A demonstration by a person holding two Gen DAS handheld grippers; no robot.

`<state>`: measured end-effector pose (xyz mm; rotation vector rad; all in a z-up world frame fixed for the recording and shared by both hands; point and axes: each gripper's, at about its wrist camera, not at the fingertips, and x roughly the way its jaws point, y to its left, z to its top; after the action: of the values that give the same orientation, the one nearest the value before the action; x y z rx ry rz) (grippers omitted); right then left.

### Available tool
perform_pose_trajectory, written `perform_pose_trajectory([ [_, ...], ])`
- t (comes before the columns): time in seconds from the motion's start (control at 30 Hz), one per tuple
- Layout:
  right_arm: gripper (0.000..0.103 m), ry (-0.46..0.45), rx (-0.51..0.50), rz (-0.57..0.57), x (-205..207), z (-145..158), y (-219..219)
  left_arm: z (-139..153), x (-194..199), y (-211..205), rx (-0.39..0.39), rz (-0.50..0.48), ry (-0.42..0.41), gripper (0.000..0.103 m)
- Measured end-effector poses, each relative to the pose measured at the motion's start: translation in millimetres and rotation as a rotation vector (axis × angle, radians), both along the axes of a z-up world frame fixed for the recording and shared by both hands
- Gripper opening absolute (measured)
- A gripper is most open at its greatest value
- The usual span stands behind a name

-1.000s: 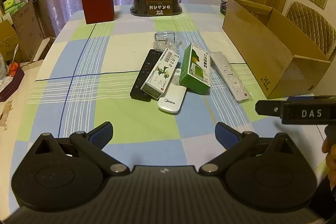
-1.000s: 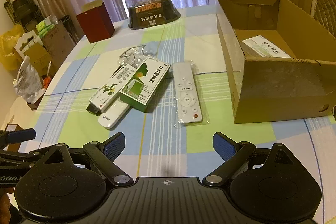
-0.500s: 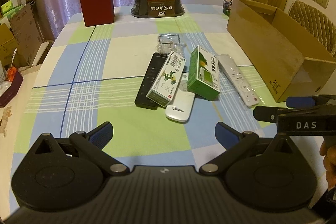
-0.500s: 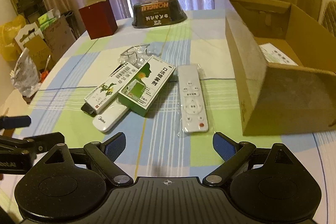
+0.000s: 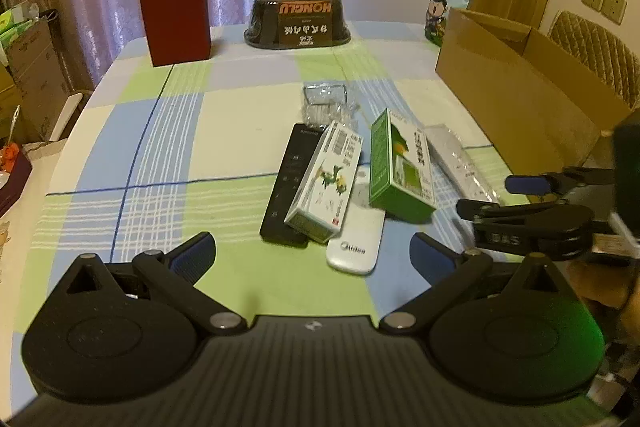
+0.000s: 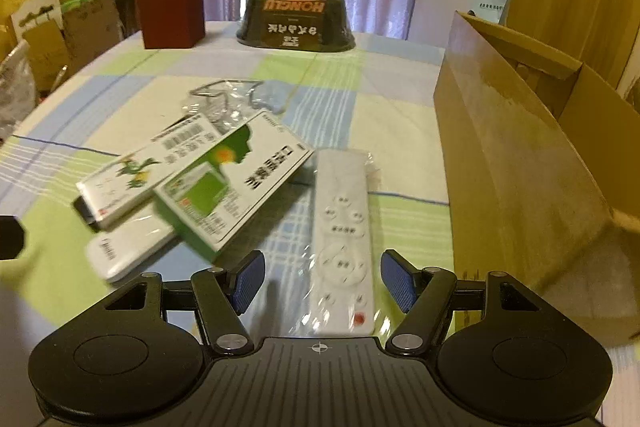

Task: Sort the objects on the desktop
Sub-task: 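Grasp the bagged white remote with the right tool while the left grasps the green spray box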

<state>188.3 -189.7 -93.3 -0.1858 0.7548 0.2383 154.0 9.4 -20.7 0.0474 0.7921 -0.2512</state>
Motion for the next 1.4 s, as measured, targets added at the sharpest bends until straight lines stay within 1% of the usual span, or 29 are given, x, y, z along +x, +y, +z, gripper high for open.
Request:
perform_pose_trajectory([
  [0.33, 0.068, 0.0, -0.017, -0.016, 32, -14, 1, 4, 9, -6, -0.008, -0.026, -0.037, 0.102],
  [0.47, 0.068, 0.029, 0.036, -0.058, 42, -19, -5, 2, 14, -6, -0.005, -0.035, -0.044, 0.102],
  [0.5, 0.058, 0.032, 0.05, -0.066, 45, -19, -6, 2, 15, -6, -0.001, -0.038, -0.045, 0.102],
  [0.6, 0.041, 0.035, 0.076, -0.064, 50, -16, -7, -1, 19, -8, 0.008, -0.054, -0.046, 0.102],
  [0.77, 0.039, 0.045, 0.091, -0.026, 54, -13, -6, -6, 31, -13, 0.046, -0.1, -0.063, 0.101],
  [0.9, 0.039, 0.043, 0.087, 0.044, 49, -14, 2, -11, 40, -17, 0.073, -0.134, -0.068, 0.099],
  [0.97, 0.039, 0.047, 0.097, 0.079, 44, -14, 6, -11, 43, -17, 0.068, -0.143, -0.068, 0.098],
  [1.03, 0.038, 0.056, 0.11, 0.109, 37, -13, 11, -9, 43, -15, 0.057, -0.136, -0.07, 0.098],
  [1.27, 0.038, 0.092, 0.142, 0.229, 3, -13, 31, -8, 35, -13, 0.056, -0.122, -0.065, 0.098],
  [1.37, 0.038, 0.109, 0.13, 0.226, -8, -10, 30, -12, 30, -18, 0.057, -0.12, -0.049, 0.097],
  [1.4, 0.038, 0.104, 0.11, 0.198, -11, -9, 26, -13, 28, -20, 0.06, -0.119, -0.046, 0.096],
])
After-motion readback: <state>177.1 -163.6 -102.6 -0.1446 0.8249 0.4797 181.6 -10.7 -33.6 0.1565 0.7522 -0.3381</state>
